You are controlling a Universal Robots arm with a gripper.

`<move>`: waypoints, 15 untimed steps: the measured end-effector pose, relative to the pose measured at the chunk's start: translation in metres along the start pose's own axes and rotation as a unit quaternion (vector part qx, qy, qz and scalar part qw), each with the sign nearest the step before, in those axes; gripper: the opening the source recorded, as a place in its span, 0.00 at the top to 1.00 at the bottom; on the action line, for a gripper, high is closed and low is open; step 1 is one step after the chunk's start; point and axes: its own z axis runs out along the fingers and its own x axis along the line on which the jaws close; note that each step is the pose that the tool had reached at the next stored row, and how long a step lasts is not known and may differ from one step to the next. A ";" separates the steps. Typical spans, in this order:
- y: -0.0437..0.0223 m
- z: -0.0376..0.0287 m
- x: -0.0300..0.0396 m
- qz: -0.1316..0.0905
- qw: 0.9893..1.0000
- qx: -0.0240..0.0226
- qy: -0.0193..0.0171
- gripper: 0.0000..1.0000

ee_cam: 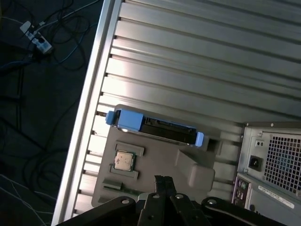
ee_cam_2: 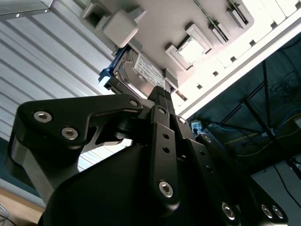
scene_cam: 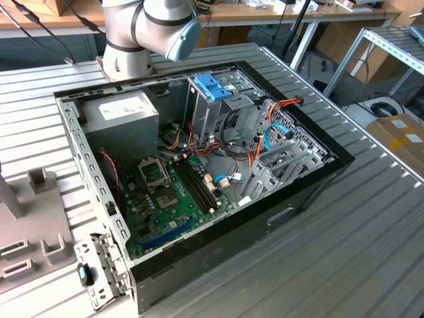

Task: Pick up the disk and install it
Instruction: 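Pick up the disk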

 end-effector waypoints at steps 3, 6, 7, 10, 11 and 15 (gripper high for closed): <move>0.0000 0.0000 0.0000 -0.008 1.000 0.000 0.000 0.90; 0.0000 0.0000 0.0000 -0.016 1.000 0.000 0.001 0.90; 0.0000 0.0000 0.0000 -0.018 1.000 0.000 0.001 0.90; 0.0000 0.0000 0.0000 -0.026 1.000 -0.001 0.001 0.90; 0.0000 0.0000 0.0000 -0.029 1.000 -0.001 0.001 0.90; 0.0000 0.0000 0.0000 -0.039 0.999 -0.001 0.002 0.90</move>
